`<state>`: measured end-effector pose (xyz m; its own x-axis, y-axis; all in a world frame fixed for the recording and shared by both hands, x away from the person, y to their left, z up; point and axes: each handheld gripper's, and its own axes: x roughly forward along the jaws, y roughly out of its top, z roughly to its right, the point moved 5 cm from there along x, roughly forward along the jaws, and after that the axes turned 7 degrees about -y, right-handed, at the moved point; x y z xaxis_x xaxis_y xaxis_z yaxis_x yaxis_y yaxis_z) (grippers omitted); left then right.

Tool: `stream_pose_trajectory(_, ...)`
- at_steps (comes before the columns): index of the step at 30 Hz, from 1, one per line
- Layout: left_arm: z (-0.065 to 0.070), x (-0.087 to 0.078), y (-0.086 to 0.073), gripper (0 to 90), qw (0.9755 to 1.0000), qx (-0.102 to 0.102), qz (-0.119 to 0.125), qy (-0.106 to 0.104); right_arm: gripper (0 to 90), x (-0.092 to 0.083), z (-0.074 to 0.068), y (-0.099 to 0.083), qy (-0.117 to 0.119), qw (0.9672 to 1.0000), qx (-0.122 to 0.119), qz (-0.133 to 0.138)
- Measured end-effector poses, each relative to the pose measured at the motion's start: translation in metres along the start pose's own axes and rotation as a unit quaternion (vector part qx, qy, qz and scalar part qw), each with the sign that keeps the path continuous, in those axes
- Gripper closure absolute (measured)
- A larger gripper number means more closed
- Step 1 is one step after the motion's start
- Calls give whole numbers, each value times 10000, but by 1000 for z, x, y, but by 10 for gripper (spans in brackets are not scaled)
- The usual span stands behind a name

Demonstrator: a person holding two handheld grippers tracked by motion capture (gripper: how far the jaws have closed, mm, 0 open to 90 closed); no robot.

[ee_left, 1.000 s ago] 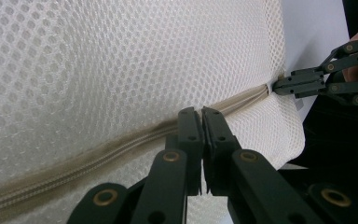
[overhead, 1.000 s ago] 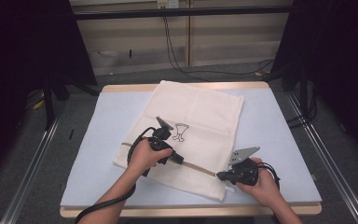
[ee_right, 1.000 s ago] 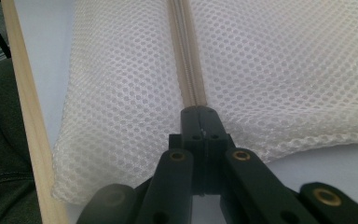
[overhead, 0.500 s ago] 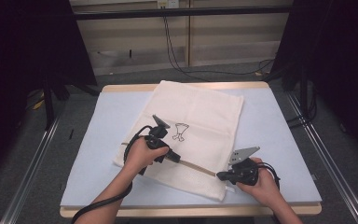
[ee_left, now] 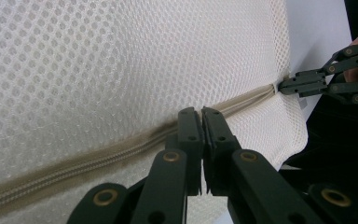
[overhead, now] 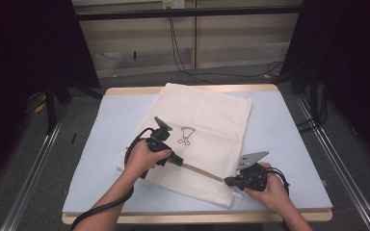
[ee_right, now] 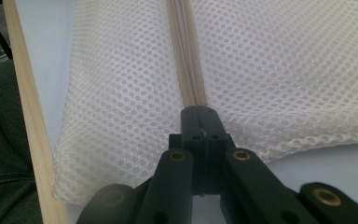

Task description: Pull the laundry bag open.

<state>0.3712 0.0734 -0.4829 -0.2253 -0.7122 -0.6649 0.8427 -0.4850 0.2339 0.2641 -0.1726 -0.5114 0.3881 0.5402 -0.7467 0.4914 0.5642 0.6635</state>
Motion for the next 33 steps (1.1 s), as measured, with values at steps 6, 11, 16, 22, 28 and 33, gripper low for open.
stream_pose_trajectory(6, -1, 0, 1, 872, 10000, 13, -9, 17, 900, 0, 0, 0, 10, 10000, 7, 14)
stream_pose_trajectory(11, -3, -3, 0, 872, 10000, -67, 38, -28, 900, 0, 0, 0, 8, 10000, 1, 16)
stream_pose_trajectory(16, -3, -4, 0, 872, 10000, -54, 37, -24, 900, 0, 1, 0, 26, 10000, 1, -1)
stream_pose_trajectory(22, -3, -3, 0, 872, 10000, -80, 45, -32, 900, 0, 1, 0, 24, 10000, 8, 4)
stream_pose_trajectory(28, -3, -3, 0, 872, 9999, -85, 32, -41, 900, 0, 1, 0, 29, 10000, 14, 12)
stream_pose_trajectory(33, -3, -3, 0, 872, 10000, -77, 28, -47, 900, 0, 1, 0, 37, 10000, 13, 16)
